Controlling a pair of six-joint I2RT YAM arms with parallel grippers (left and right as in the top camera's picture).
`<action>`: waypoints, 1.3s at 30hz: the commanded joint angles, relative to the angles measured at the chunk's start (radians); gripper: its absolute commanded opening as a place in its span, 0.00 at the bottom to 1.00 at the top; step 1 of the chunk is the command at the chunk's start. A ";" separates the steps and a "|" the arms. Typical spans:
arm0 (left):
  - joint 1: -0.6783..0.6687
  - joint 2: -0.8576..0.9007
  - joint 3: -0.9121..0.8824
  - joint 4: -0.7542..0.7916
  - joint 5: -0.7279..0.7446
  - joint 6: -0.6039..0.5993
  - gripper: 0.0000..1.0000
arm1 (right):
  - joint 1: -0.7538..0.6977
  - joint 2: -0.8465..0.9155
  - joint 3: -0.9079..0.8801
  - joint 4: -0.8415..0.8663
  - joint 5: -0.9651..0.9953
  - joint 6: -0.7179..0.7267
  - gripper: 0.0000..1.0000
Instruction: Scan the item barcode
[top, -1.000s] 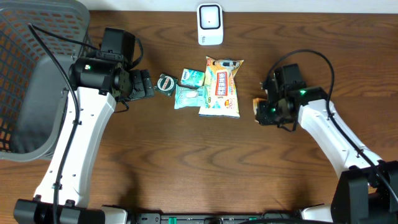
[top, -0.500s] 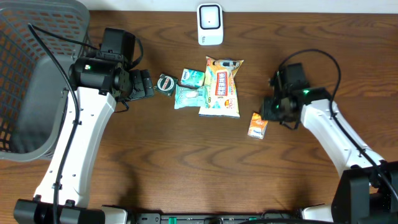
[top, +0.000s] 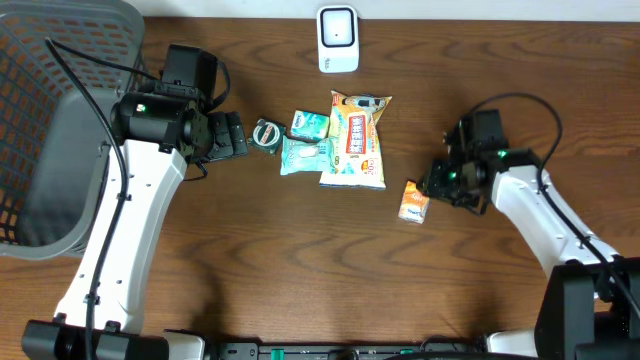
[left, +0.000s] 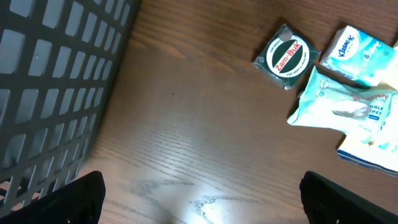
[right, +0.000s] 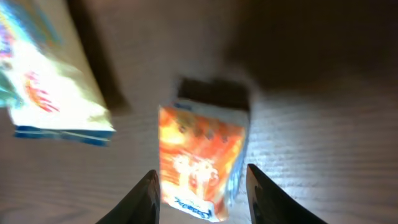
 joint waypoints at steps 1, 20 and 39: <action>0.002 -0.002 -0.001 -0.002 -0.017 -0.005 0.99 | -0.003 0.010 -0.090 0.064 -0.029 0.099 0.38; 0.002 -0.002 -0.001 -0.002 -0.017 -0.005 0.99 | -0.049 0.009 -0.261 0.365 -0.223 0.111 0.01; 0.002 -0.002 -0.001 -0.002 -0.017 -0.005 0.99 | -0.106 -0.061 -0.143 0.645 -0.679 0.154 0.01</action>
